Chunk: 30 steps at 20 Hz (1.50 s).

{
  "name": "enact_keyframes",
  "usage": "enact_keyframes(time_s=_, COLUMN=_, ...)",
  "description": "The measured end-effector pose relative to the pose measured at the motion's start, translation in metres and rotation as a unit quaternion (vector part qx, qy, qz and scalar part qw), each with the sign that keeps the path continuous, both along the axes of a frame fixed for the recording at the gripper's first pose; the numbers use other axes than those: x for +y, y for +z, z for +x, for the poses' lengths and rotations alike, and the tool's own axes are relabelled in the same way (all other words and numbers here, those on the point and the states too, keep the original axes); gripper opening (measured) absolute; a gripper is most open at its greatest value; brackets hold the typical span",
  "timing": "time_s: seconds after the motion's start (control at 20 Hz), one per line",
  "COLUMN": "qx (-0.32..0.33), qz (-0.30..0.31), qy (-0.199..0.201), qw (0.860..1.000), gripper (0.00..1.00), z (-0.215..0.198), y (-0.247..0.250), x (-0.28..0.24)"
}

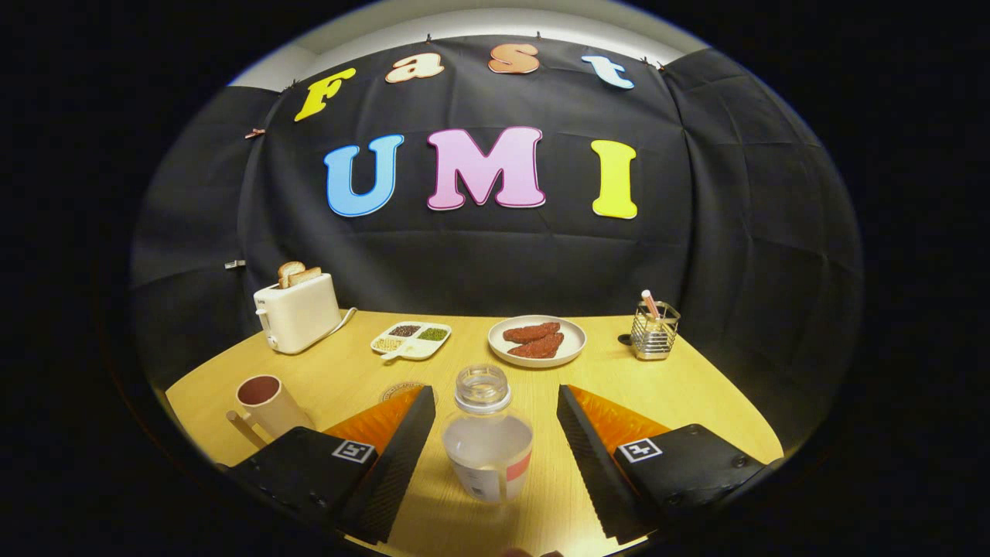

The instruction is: Take the bottle from table, then pour the juice into the cup, finally place the bottle on the coaster

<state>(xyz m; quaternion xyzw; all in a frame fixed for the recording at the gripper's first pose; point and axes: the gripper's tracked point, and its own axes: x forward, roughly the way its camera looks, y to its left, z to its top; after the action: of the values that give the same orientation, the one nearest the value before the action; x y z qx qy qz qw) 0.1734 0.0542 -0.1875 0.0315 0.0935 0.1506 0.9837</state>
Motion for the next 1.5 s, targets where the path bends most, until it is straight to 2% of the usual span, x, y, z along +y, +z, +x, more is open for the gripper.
enact_keyframes(time_s=0.55, qx=0.031, qz=-0.026, qy=-0.002, qw=0.999, gripper=0.98, z=0.014, y=-0.047, x=0.007)
enact_keyframes(time_s=0.8, qx=0.049, qz=-0.026, qy=0.013, qw=0.998, gripper=0.98, z=0.011, y=-0.056, x=0.013)
enact_keyframes(time_s=0.9, qx=0.057, qz=-0.024, qy=0.017, qw=0.998, gripper=0.93, z=0.009, y=-0.059, x=0.016)
enact_keyframes(time_s=0.95, qx=0.056, qz=-0.021, qy=0.016, qw=0.998, gripper=0.82, z=0.013, y=-0.059, x=0.018)
enact_keyframes(time_s=1.0, qx=0.062, qz=-0.024, qy=0.018, qw=0.998, gripper=0.79, z=0.01, y=-0.058, x=0.017)
enact_keyframes(time_s=1.1, qx=0.074, qz=-0.034, qy=0.027, qw=0.996, gripper=0.78, z=0.01, y=-0.06, x=0.019)
enact_keyframes(time_s=1.25, qx=0.084, qz=-0.07, qy=0.048, qw=0.993, gripper=0.72, z=0.005, y=-0.06, x=0.02)
enact_keyframes(time_s=1.5, qx=0.053, qz=-0.126, qy=0.078, qw=0.988, gripper=0.7, z=0.007, y=-0.03, x=0.027)
